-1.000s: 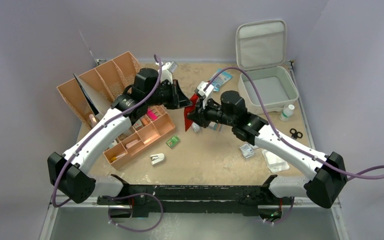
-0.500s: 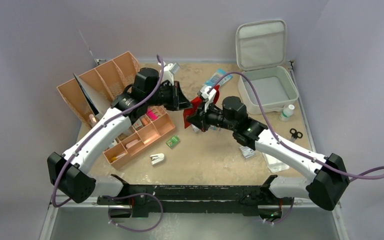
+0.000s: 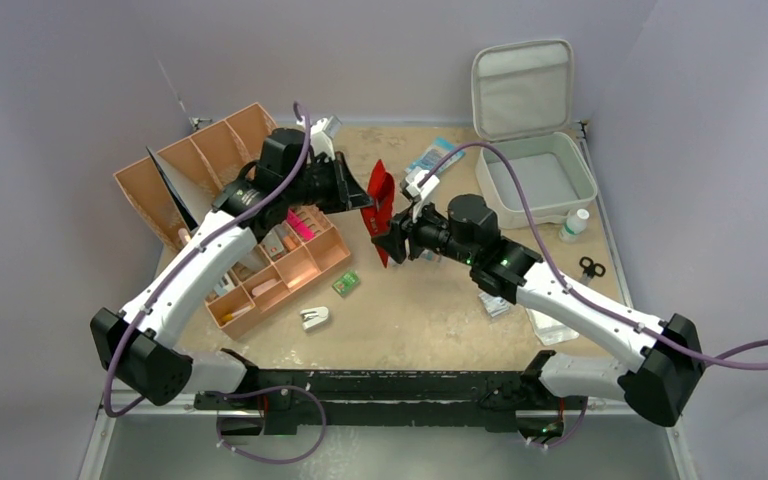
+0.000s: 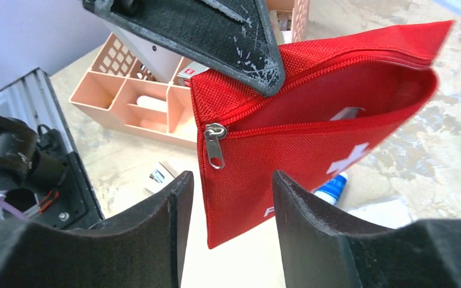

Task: Organize the medicine kit
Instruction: Zip the medicine pouch.

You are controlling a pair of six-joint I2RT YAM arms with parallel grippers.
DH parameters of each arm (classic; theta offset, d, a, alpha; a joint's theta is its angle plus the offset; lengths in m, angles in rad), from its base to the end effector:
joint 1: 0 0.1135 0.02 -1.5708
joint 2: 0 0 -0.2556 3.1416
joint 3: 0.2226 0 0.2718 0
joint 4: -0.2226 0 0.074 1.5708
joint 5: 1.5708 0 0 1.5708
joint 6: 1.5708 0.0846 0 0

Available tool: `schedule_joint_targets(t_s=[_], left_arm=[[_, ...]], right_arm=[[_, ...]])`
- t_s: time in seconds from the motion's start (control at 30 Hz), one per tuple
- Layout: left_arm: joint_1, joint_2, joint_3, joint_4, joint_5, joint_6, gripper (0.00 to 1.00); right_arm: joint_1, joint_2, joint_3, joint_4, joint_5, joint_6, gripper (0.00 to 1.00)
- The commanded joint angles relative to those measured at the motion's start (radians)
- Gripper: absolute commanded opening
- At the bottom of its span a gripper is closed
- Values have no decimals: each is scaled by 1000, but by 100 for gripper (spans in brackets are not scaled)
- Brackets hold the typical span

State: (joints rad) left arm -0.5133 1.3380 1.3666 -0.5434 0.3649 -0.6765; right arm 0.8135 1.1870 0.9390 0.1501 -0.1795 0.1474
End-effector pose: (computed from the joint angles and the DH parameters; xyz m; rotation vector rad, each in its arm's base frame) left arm 0.2966 -0.2019 0.3544 0.0574 2.2421 -1.0697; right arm 0.2312 0.2665 0.3282 -0.7019 1.5956 0.8666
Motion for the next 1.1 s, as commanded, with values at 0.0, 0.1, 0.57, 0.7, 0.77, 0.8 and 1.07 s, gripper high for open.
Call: schedule_joint_targets(t_s=[0.0, 0.1, 0.57, 0.7, 0.77, 0.8, 1.07], left_arm=[[22, -4, 37, 2, -26, -86, 0], [25, 1, 39, 3, -15, -96, 0], [41, 10, 34, 10, 12, -121, 0], [48, 13, 35, 10, 25, -119, 0], [50, 16, 35, 12, 34, -109, 0], [50, 18, 35, 15, 40, -99, 0], [52, 44, 43, -5, 61, -32, 0]], right_arm=[[33, -18, 60, -25, 102, -135, 54], [57, -9, 75, -29, 171, -220, 51], [135, 56, 84, 84, 325, -355, 28], [141, 63, 75, 114, 352, -379, 15], [140, 61, 71, 122, 353, -386, 8], [140, 58, 69, 127, 354, -387, 6], [140, 54, 50, 160, 428, -354, 14]])
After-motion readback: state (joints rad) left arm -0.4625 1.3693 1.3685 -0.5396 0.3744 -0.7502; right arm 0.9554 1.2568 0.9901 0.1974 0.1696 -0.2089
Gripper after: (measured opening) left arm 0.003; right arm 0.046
